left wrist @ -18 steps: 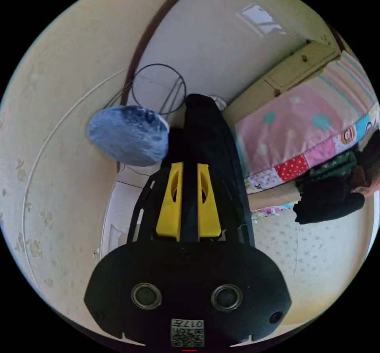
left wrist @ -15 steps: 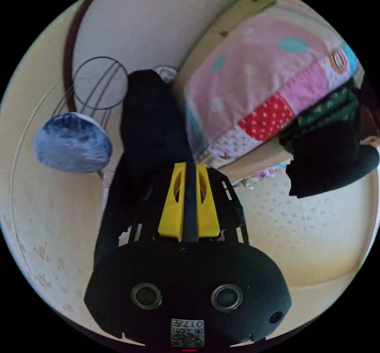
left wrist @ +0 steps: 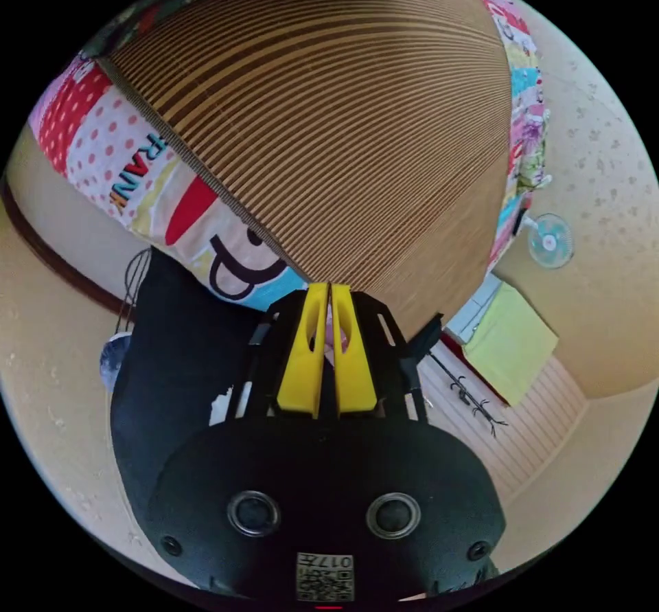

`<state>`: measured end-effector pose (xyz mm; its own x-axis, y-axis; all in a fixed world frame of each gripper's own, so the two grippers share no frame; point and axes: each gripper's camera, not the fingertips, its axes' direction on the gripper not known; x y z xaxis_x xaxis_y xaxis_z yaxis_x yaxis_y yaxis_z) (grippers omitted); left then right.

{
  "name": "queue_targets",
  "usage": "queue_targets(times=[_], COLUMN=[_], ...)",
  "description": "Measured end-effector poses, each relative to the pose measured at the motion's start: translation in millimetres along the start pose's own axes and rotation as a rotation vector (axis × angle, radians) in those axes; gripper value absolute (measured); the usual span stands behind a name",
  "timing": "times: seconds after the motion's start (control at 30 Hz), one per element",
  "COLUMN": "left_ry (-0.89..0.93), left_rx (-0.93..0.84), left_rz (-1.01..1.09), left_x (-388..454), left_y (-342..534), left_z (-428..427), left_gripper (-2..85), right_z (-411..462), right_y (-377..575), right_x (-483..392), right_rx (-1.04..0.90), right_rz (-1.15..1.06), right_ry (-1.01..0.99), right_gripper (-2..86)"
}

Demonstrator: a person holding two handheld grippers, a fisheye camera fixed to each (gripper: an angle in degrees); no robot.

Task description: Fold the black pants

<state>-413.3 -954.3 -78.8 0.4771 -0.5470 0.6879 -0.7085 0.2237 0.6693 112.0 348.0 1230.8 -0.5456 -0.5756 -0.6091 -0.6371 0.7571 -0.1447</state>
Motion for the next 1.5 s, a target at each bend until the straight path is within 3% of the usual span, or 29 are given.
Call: queue_targets(times=[0.07, 0.23, 0.43, 0.7, 0.97, 1.07, 1.13, 1.33, 1.5], left_ry=[0.129, -0.170, -0.075, -0.169, -0.207, -0.162, -0.091, -0.100, -0.173], left_rx=[0.042, 0.096, 0.250, 0.262, 0.227, 0.247, 0.250, 0.167, 0.075], left_rz=[0.062, 0.005, -0.246, -0.236, -0.135, -0.089, -0.051, 0.196, 0.501], left_x=[-2, -29, -82, -63, -24, -13, -5, 45, 110], left_y=[9, 77, 159, 204, 199, 193, 185, 146, 123], left_z=[1, 15, 17, 37, 63, 67, 71, 78, 81], left_gripper=[-1.0, -1.0, -1.0, -1.0, -1.0, -1.0, -1.0, -1.0, -0.9], right_z=[1, -17, -12, 25, 60, 80, 106, 195, 263], right_y=[-15, -62, -136, -207, -232, -256, -270, -242, -150], right_x=[1, 10, -16, -7, 72, 99, 94, 14, -48], right_rx=[0.062, 0.383, 0.599, 0.673, 0.660, 0.545, 0.361, -0.194, -0.557], right_rz=[0.012, 0.032, -0.051, 0.075, 0.099, -0.129, -0.335, -0.748, -1.138], right_ry=[-0.060, -0.281, -0.372, -0.220, -0.288, -0.560, -0.678, -0.430, -0.390], right_gripper=[1.9, 4.5, 9.4, 8.3, 3.7, 2.4, 1.8, 1.3, 1.1])
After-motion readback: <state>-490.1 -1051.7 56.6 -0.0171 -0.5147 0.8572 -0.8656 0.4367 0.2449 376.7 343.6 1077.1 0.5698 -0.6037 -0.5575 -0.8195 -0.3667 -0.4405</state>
